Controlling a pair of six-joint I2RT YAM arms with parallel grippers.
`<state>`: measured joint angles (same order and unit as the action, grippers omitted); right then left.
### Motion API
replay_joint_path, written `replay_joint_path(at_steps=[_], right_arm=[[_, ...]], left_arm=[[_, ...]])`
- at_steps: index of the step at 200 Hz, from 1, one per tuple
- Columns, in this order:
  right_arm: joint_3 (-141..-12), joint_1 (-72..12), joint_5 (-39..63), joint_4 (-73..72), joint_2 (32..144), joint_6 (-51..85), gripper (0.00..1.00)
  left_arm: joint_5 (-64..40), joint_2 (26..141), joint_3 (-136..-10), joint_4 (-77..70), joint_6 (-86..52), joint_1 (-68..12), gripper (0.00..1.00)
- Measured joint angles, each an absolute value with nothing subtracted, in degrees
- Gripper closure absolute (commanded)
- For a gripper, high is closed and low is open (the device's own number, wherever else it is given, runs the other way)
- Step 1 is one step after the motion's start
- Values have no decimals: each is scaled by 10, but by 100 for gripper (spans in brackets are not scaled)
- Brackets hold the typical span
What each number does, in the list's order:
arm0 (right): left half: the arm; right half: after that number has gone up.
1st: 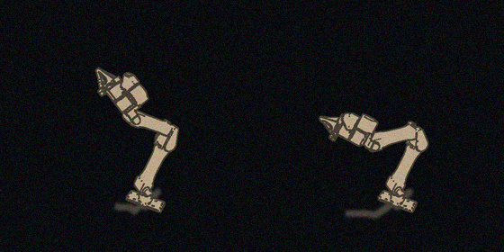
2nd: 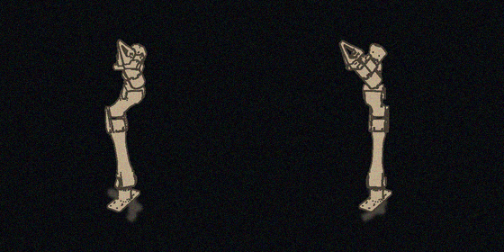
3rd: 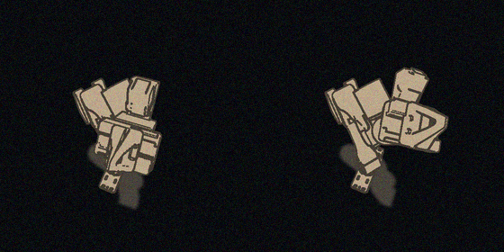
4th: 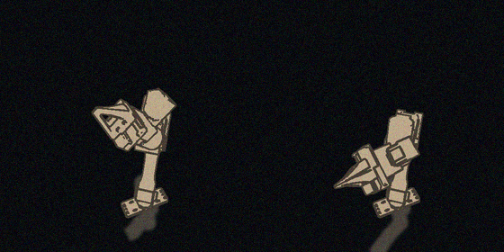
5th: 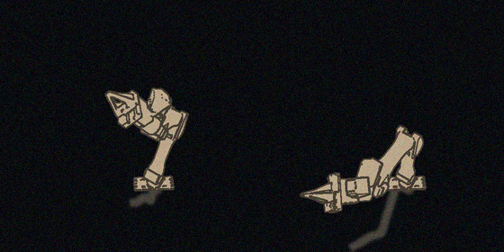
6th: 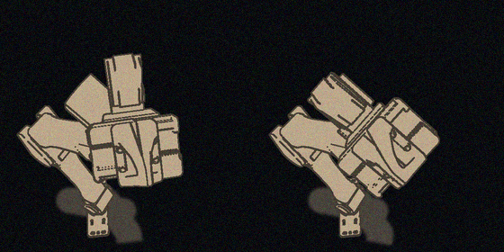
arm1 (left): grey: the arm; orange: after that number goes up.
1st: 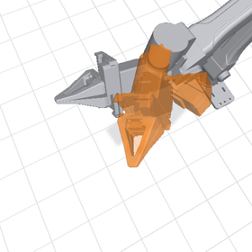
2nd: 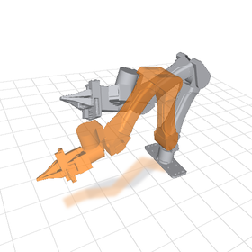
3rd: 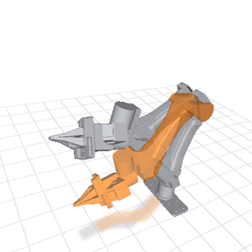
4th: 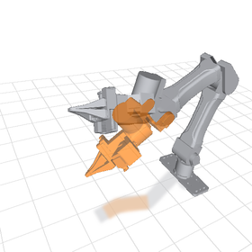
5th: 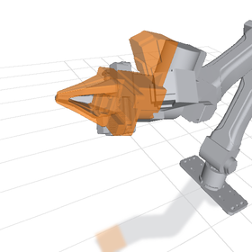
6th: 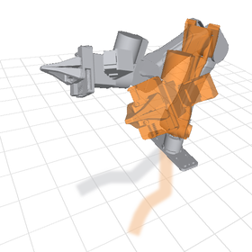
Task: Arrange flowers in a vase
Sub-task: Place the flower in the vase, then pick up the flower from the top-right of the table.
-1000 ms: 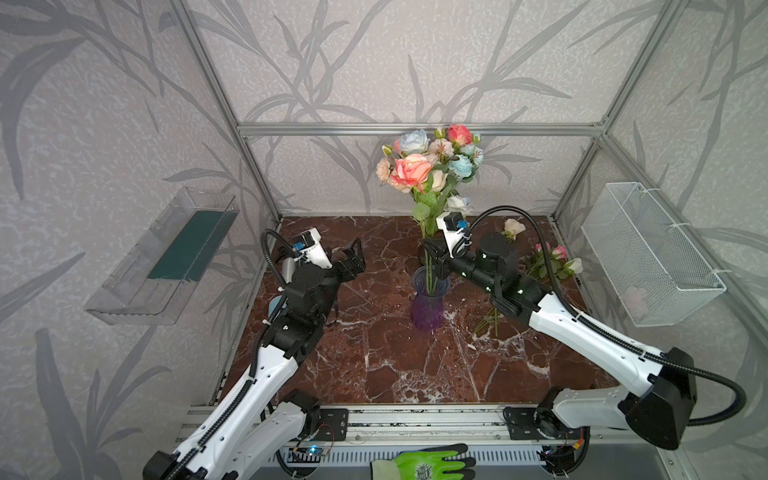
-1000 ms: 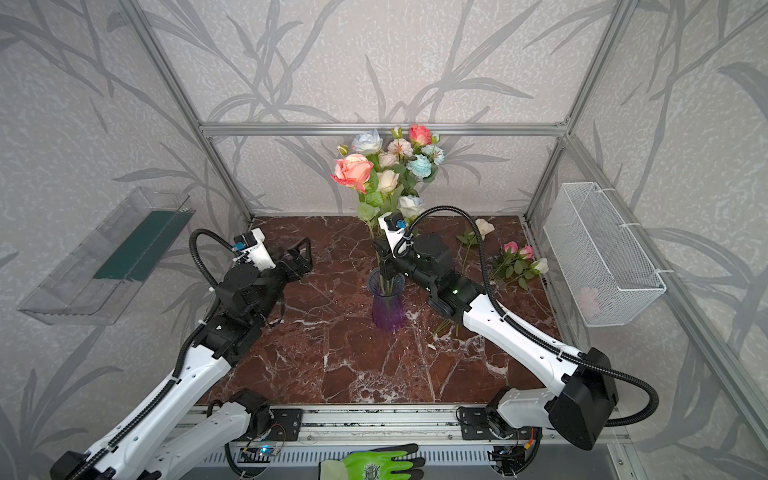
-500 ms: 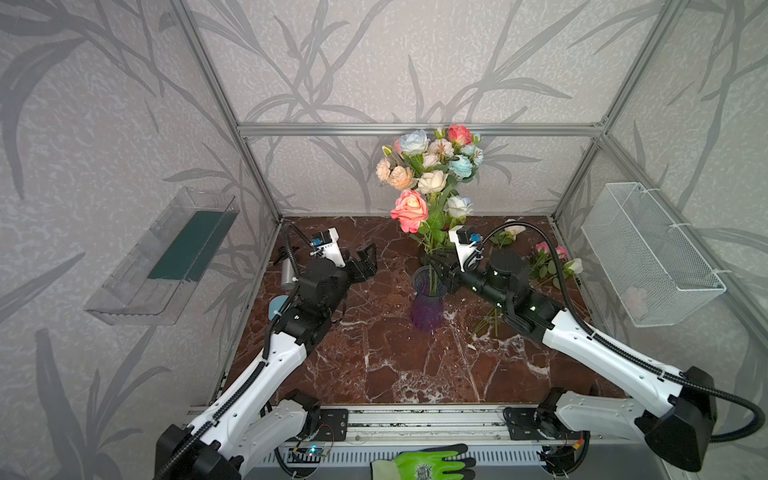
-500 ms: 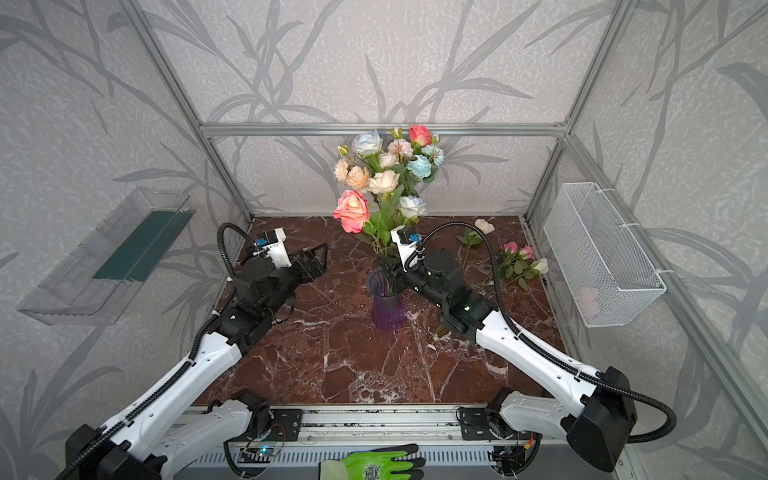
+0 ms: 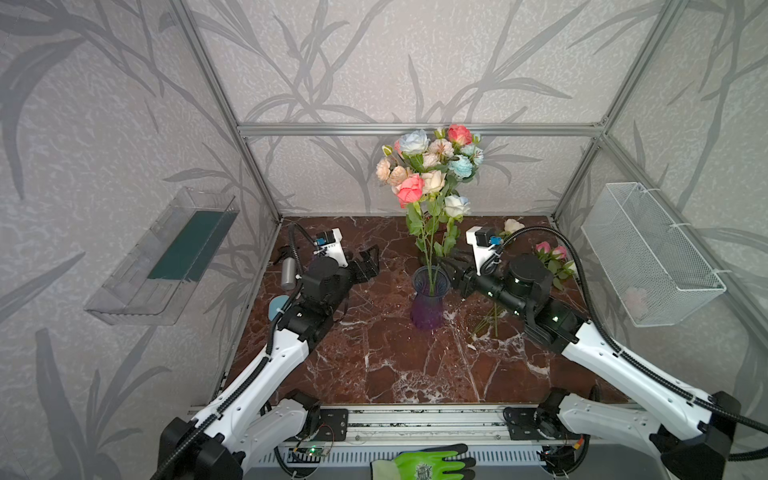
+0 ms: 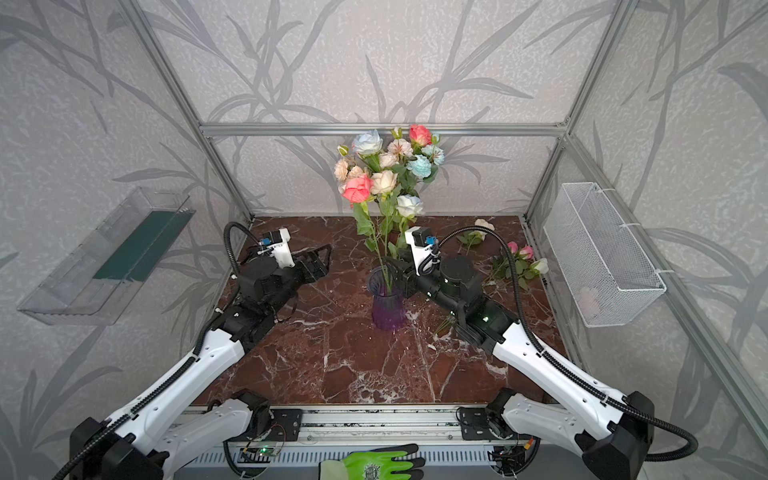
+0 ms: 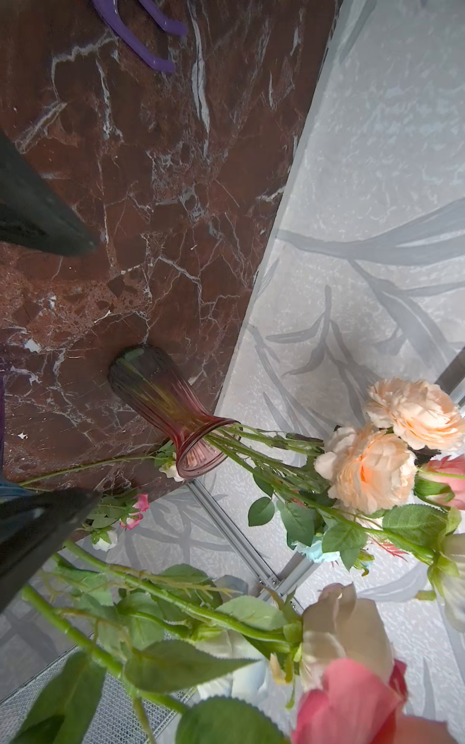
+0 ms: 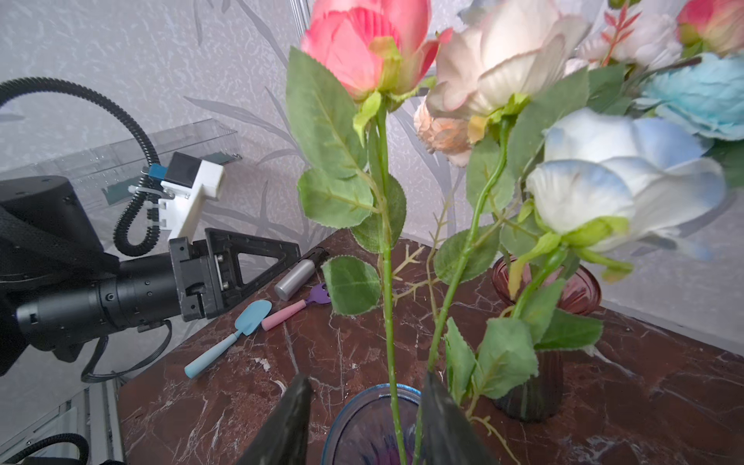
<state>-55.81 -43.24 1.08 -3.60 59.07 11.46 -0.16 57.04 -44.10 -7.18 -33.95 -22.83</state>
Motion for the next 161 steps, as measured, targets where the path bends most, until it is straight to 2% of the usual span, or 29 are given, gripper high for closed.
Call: replay_joint_path(at_steps=[58,81,110,140,161], right_arm=[[-557,-431,-86,32,515,112,53],[-557,-402,-105,56,490,114,53],[-542,-285,-89,70,486,150,53],[-496,-133,-9,72,519,223,53],[-471,-68,28,74,561,260,53]], left_arm=[[-1,557,-441,-71,-322,-228,10],[10,540,-445,-62,-310,-228,10],[18,509,-457,-47,-301,-228,11],[4,501,-468,-47,-307,-239,12],[-16,522,-481,-39,-314,-265,13]])
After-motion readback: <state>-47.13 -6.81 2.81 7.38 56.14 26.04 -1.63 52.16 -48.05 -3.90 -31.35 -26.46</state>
